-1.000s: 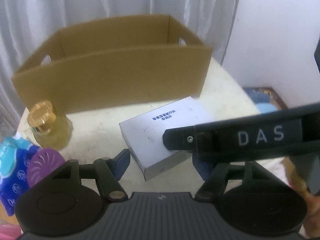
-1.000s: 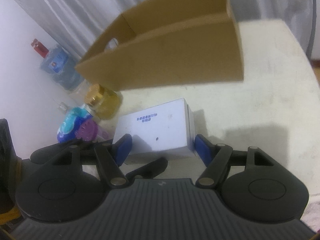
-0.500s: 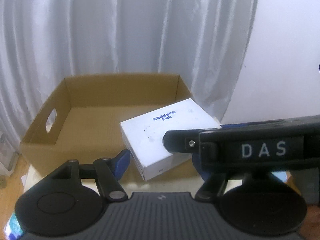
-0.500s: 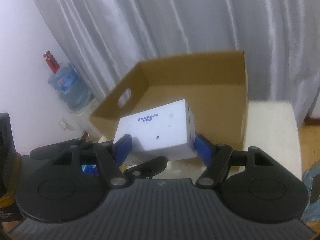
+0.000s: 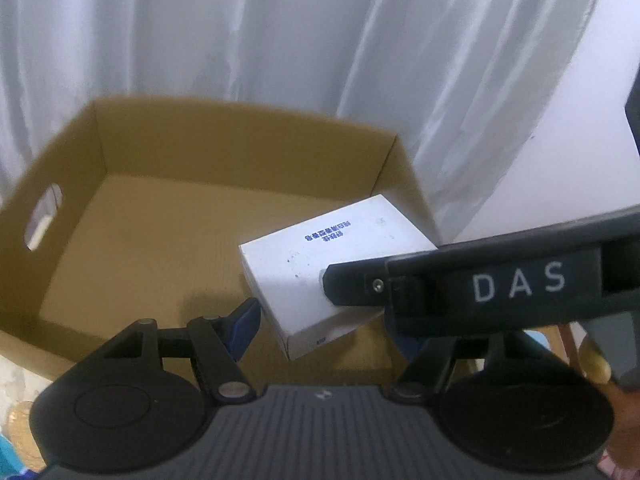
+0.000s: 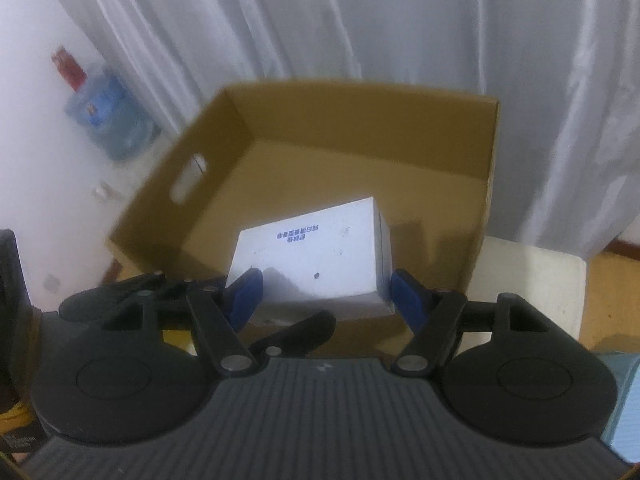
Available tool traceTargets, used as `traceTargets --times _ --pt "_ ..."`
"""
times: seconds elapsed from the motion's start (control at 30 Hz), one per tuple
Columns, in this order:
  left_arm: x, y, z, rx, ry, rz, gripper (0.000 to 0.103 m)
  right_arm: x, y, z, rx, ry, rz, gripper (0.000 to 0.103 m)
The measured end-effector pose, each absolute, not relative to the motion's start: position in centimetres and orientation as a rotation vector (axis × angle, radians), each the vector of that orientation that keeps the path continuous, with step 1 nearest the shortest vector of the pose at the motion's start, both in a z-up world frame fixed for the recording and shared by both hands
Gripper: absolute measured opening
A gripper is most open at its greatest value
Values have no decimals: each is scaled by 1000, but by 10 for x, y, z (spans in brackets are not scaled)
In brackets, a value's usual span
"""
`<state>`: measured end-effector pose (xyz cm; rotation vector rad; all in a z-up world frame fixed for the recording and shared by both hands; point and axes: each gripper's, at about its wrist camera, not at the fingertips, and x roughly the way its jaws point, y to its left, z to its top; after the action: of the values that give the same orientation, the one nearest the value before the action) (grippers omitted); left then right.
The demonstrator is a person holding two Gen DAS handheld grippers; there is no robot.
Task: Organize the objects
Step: 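Lift the white box and carry it over the cardboard box, then lower the white box into the cardboard box and open the right gripper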
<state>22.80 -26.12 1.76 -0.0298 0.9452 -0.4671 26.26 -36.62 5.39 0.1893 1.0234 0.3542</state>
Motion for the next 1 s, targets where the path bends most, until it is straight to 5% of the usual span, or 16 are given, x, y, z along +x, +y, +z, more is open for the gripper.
traceTargets --times 0.5,1.0 --pt "257 -273 -18 -113 1138 -451 68 325 -354 15 48 1246 409 73" --pt "254 -276 -14 -78 1120 -502 68 324 -329 -1 -181 1268 436 74"
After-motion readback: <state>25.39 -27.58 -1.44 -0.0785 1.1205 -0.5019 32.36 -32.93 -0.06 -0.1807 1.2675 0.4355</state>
